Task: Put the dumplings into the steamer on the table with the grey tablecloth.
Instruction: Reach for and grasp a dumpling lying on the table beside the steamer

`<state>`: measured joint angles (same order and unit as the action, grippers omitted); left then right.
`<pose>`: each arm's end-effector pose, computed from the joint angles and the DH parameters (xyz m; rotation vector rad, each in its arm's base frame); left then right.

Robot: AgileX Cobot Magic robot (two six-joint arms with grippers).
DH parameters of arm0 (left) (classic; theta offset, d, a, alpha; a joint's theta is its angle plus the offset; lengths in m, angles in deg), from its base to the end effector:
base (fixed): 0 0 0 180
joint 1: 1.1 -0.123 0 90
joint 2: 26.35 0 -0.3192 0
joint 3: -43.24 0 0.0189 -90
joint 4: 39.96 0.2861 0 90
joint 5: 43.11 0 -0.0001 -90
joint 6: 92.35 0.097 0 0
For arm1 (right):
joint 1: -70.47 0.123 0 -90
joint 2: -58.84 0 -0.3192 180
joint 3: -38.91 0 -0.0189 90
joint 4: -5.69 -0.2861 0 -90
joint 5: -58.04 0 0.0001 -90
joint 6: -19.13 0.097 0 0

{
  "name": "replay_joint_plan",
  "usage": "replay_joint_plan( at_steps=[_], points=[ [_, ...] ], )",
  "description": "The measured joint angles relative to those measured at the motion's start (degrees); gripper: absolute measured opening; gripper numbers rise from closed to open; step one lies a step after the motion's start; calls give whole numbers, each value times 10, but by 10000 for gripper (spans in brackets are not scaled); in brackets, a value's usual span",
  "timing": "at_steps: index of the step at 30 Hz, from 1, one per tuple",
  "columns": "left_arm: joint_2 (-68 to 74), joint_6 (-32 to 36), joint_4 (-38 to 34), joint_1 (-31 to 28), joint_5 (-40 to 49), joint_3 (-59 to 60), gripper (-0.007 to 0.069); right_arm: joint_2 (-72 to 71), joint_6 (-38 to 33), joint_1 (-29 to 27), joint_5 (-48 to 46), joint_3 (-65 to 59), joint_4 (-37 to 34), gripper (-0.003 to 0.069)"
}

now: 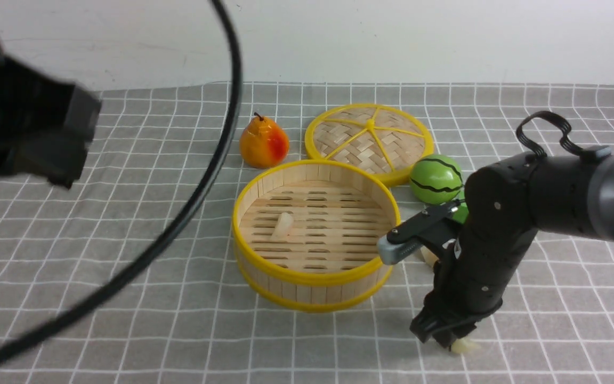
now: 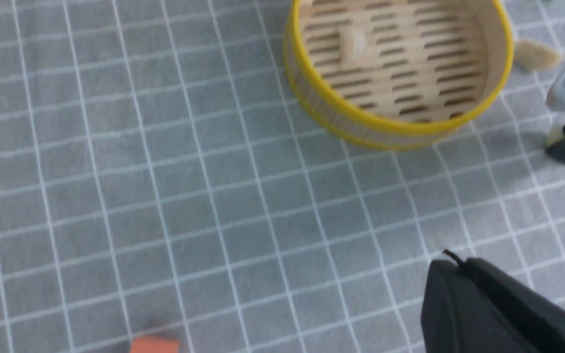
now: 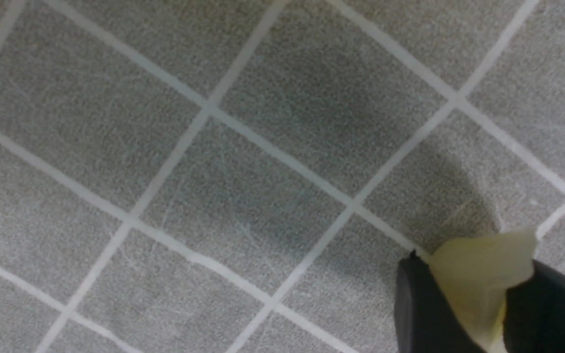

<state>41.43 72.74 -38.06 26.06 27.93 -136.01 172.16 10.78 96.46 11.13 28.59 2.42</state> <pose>0.1806 -0.0892 0.4669 0.2611 2.4420 -0.2841 0.3496 0.1749 0.1778 -0.8300 2.8660 0.1040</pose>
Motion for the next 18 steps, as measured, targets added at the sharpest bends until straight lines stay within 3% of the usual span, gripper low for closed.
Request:
replay_joint_plan(
  at_steps=[4,6,8,9,10,18],
  points=[
    [-78,-3,0,0,-18,94,-14,0,1,0,-16,9,12,216],
    [-112,-4,0,0,-25,129,-14,-1,1,0,-40,23,23,183],
    [-150,-5,1,0,-32,162,-14,-12,8,0,-75,51,33,86],
    [-150,-5,1,0,-32,162,-14,-13,9,0,-78,54,33,75],
    [-179,-5,1,0,-34,177,-14,-26,13,0,-92,89,26,8],
    [-219,-6,2,0,-46,185,-14,-27,16,11,-97,269,-51,-14]
  ],
)
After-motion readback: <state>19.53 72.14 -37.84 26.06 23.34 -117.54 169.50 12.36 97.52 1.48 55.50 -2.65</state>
